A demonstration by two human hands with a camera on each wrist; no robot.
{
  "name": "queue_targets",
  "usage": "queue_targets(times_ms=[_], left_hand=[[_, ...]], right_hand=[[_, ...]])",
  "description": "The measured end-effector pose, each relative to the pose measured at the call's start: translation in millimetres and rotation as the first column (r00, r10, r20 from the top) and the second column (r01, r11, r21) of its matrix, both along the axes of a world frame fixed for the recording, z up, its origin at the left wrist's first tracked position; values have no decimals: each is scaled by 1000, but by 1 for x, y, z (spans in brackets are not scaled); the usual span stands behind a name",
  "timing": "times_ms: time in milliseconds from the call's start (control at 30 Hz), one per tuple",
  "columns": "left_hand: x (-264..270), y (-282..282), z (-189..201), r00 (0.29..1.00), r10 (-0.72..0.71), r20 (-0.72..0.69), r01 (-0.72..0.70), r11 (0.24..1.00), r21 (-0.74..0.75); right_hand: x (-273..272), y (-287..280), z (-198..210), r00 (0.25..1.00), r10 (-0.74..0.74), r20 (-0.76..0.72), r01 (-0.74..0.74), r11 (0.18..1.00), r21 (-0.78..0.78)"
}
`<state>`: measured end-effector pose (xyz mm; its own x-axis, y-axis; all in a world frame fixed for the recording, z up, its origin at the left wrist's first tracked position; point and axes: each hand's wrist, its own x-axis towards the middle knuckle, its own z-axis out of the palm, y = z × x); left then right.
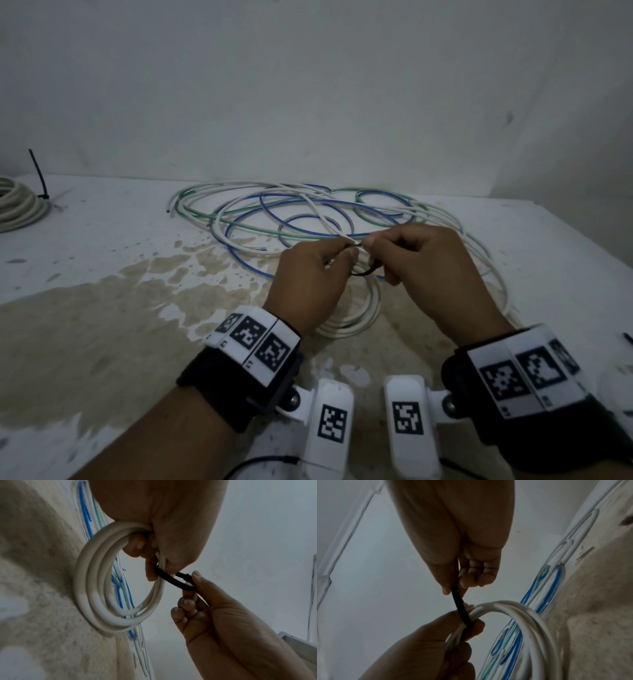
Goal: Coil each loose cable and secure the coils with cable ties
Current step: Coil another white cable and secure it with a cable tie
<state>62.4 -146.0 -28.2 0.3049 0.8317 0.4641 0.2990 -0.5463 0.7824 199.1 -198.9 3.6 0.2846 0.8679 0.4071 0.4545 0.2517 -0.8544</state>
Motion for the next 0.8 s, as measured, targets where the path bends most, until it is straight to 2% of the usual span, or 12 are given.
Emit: queue_targets(times_ms=[100, 167, 367, 567, 667, 800], left_hand=[[1, -1, 0, 1000, -19, -2, 19, 999, 33], [2, -2, -1, 1000, -28, 12, 28, 999, 32], [3, -1, -1, 999, -33, 12, 33, 999, 40], [4, -5, -2, 997, -76, 17, 74, 993, 95], [5, -4, -3, 997, -67, 27, 64, 992, 111], [6, -2, -3, 999, -38, 4, 38, 998, 56]], right_hand=[[-2, 2, -1, 988, -3, -156, 4, 1000, 8], [-3, 3, -2, 979, 1, -202, 1, 1000, 6], [-3, 2, -3, 989, 1, -147, -3, 1000, -9], [-6, 3, -4, 959, 57, -277, -74, 996, -50], [-7, 1, -2, 966, 37, -256, -39, 999, -4], [-12, -1, 1, 976, 7, -218, 12, 996, 84]])
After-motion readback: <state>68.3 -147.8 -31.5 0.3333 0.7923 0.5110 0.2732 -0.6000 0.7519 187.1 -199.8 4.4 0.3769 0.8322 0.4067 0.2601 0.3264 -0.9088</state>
